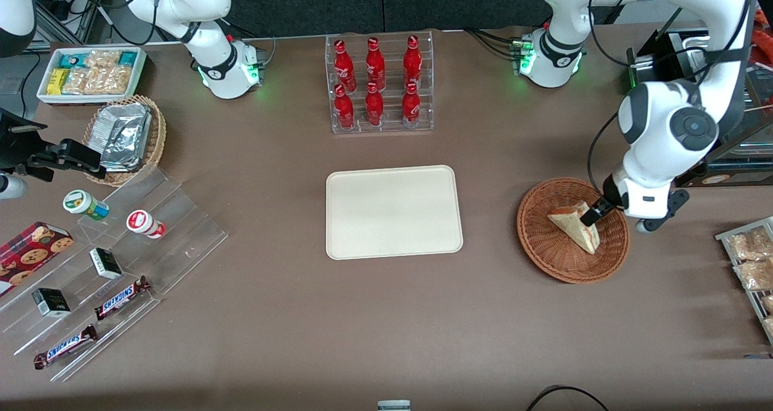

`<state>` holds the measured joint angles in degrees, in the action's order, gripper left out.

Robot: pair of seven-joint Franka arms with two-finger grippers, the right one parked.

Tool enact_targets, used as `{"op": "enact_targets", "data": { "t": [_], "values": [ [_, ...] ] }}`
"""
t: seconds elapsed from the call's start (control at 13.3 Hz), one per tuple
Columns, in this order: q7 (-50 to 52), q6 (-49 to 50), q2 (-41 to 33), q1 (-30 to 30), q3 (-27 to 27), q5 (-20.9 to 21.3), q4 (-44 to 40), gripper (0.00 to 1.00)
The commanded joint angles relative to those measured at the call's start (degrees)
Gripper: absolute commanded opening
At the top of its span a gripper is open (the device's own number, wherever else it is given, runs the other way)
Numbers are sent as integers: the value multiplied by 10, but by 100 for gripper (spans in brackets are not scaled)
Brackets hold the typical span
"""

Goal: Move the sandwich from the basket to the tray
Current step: 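Lower the open left gripper over the sandwich in the wicker basket, then close the left gripper on the wrapped sandwich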

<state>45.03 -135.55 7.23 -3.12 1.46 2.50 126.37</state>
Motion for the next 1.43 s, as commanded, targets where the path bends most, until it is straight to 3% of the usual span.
{"op": "enact_targets", "data": {
  "t": [0.0, 0.68, 0.75, 0.9, 0.98, 1.2, 1.35],
  "values": [
    [22, -16, 17, -9, 0, 5, 4, 100],
    [21, -54, 83, -8, -3, 6, 11, 100],
    [21, -55, 84, -7, -3, 6, 11, 85],
    [20, -54, 85, -5, -4, 7, 10, 15],
    [19, -54, 86, -4, -4, 7, 8, 0],
    [13, -32, 74, -4, -7, 7, -2, 0],
    [12, 46, 52, -7, -6, 34, -33, 0]
  ]
}}
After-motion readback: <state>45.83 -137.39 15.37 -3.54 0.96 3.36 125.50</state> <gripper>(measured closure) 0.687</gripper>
